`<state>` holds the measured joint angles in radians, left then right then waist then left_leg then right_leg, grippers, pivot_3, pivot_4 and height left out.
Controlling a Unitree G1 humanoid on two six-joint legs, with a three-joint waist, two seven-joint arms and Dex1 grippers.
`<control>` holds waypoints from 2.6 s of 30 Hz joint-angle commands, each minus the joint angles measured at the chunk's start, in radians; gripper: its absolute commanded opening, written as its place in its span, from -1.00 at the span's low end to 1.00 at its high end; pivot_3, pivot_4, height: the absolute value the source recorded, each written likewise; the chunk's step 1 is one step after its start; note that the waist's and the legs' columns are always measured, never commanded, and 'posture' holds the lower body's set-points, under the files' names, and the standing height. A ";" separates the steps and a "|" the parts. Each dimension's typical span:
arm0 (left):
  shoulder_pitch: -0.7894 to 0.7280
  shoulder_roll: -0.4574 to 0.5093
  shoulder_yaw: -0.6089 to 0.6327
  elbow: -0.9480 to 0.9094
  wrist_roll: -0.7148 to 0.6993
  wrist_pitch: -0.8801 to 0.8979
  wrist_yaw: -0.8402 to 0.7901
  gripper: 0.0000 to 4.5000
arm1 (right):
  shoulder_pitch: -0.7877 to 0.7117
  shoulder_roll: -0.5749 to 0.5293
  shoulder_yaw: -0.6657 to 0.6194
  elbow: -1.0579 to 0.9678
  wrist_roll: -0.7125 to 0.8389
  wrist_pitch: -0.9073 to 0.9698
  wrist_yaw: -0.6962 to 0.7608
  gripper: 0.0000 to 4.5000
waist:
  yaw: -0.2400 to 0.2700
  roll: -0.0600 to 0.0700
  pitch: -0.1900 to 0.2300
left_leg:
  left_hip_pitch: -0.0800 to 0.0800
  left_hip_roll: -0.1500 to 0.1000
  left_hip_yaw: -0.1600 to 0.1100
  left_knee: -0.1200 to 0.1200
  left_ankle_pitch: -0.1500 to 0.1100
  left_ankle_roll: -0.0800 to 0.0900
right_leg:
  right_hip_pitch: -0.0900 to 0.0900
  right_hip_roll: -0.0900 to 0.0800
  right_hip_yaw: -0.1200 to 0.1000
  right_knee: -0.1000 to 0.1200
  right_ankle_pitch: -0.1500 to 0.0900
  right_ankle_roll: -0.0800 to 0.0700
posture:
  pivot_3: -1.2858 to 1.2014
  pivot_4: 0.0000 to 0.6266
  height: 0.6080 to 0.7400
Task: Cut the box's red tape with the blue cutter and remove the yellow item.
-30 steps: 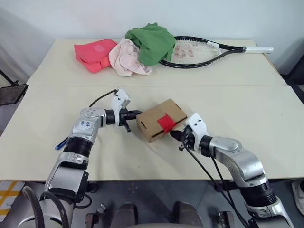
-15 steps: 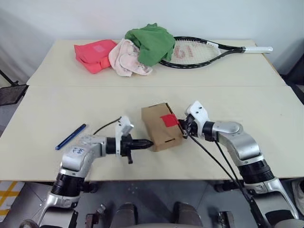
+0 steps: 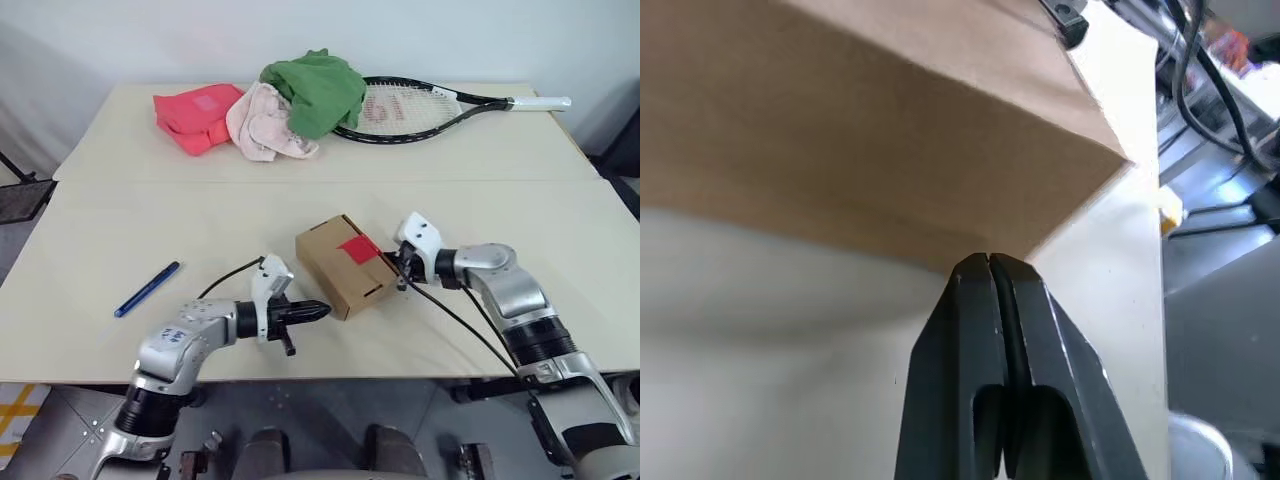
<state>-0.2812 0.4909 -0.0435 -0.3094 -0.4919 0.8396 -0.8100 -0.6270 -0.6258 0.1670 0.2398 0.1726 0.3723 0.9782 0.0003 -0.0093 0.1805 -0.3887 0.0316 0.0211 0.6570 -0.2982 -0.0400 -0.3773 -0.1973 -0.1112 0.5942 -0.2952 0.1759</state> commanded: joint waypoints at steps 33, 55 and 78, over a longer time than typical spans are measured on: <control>0.380 0.522 0.725 0.616 0.040 -0.576 -0.264 0.98 | 0.479 0.014 -0.241 -0.839 0.471 -0.154 0.105 1.00 | 0.024 -0.004 -0.002 | 0.003 0.002 0.002 -0.004 -0.003 0.001 | -0.001 0.001 -0.001 -0.001 0.000 -0.001 | 0.03 -0.52 1.00; 0.174 0.496 0.378 0.820 0.233 -0.697 -0.191 0.98 | 0.501 -0.074 -0.300 -0.841 0.473 -0.142 0.055 1.00 | -0.003 -0.005 -0.002 | 0.006 0.005 0.017 -0.006 -0.003 0.000 | -0.015 -0.003 0.000 0.013 0.000 -0.002 | 0.03 -0.52 1.00; 0.162 0.467 0.307 0.851 0.247 -0.759 -0.205 -0.36 | 0.481 -0.084 -0.301 -0.832 0.464 -0.145 0.034 1.00 | -0.001 -0.001 -0.004 | 0.016 0.005 0.026 -0.009 -0.004 0.001 | -0.013 -0.005 0.002 0.016 0.000 -0.003 | 0.03 -0.52 1.00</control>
<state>-0.1464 0.9746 0.2940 0.5210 -0.2868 0.0709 -1.0270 -0.1377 -0.6973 -0.1054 -0.5674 0.6251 0.2404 1.0150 -0.0010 -0.0105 0.1760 -0.3723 0.0371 0.0469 0.6480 -0.3026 -0.0395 -0.3899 -0.2021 -0.1087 0.6106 -0.2951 0.1733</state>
